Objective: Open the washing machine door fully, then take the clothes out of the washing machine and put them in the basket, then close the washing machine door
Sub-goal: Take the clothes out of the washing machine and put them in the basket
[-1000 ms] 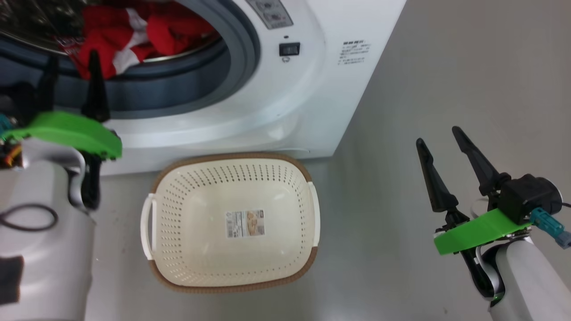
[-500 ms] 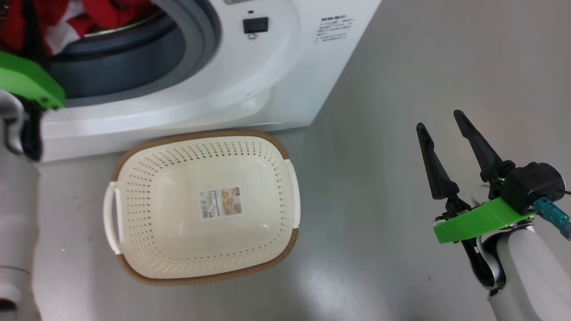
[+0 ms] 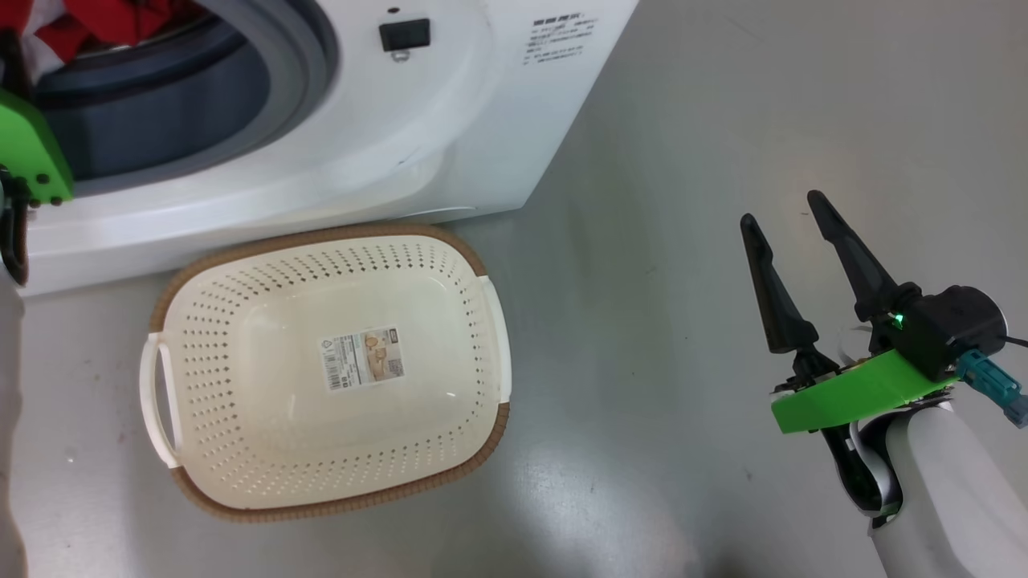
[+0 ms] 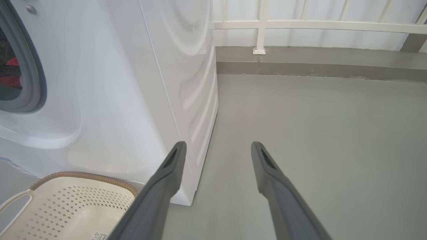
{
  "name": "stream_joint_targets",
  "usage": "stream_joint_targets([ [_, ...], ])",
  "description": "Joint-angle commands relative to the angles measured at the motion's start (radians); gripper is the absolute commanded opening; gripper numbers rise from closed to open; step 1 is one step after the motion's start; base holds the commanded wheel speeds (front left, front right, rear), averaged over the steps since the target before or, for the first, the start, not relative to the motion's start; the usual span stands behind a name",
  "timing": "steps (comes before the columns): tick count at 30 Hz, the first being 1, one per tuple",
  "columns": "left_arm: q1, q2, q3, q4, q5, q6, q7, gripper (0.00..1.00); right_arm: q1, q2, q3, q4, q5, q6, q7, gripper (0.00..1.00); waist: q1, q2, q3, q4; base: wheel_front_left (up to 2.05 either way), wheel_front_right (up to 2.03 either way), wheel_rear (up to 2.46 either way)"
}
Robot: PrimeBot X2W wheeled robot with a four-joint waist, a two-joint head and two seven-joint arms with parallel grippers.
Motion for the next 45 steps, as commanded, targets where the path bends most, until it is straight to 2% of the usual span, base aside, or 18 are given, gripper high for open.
stream_joint_targets([
  [1, -0.008, 0.079, -0.007, -0.002, 0.023, 0.031, 0.014, 1.00, -0.005, 0.004, 0.025, -0.023, 0.015, 0.007, -0.006, 1.00, -0.0001, -0.0001, 0.002, -0.005, 0.00, 0.00, 0.00],
  [2, -0.008, 0.083, -0.015, 0.001, 0.031, 0.042, 0.018, 1.00, -0.006, 0.006, 0.025, -0.023, 0.020, 0.007, -0.006, 1.00, -0.0001, -0.0001, 0.002, -0.006, 0.00, 0.00, 0.00],
  [3, -0.008, 0.087, -0.021, 0.004, 0.037, 0.056, 0.022, 0.87, -0.007, 0.006, 0.025, -0.022, 0.023, 0.007, -0.006, 1.00, -0.0001, -0.0001, 0.003, -0.007, 0.00, 0.00, 0.00],
  [4, -0.008, 0.089, -0.026, 0.006, 0.042, 0.066, 0.027, 0.47, -0.008, 0.006, 0.026, -0.022, 0.024, 0.007, -0.006, 1.00, -0.0001, -0.0001, 0.003, -0.008, 0.00, 0.00, 0.00],
  [5, -0.008, 0.089, -0.026, 0.006, 0.042, 0.066, 0.027, 0.47, -0.008, 0.006, 0.026, -0.022, 0.024, 0.007, -0.006, 1.00, -0.0001, -0.0001, 0.003, -0.008, 0.00, 0.00, 0.00],
  [6, -0.007, 0.089, -0.027, 0.008, 0.041, 0.073, 0.032, 0.00, -0.009, 0.006, 0.026, -0.021, 0.025, 0.007, -0.006, 1.00, -0.0001, -0.0001, 0.003, -0.007, 0.00, 0.00, 0.00],
  [15, 0.011, 0.062, -0.022, 0.015, 0.014, 0.088, 0.002, 0.00, -0.003, 0.012, 0.015, -0.014, 0.038, 0.007, -0.006, 1.00, -0.0001, -0.0001, -0.010, 0.023, 0.00, 0.00, 0.00],
  [30, 0.105, 0.011, 0.010, -0.009, -0.062, 0.036, -0.119, 0.00, 0.010, 0.010, 0.012, 0.002, 0.051, 0.007, -0.006, 1.00, -0.0001, -0.0001, -0.084, 0.079, 0.00, 0.00, 0.00],
  [39, 0.202, -0.017, 0.034, -0.123, -0.098, 0.017, -0.142, 0.00, 0.035, 0.006, 0.007, 0.016, 0.052, 0.007, -0.006, 1.00, -0.0001, -0.0001, -0.154, 0.109, 0.00, 0.00, 0.00],
  [45, 0.306, -0.028, 0.054, -0.290, -0.104, 0.029, -0.142, 0.00, 0.054, 0.001, 0.008, 0.023, 0.054, 0.007, -0.006, 1.00, -0.0001, -0.0001, -0.208, 0.127, 0.00, 0.00, 0.00],
])
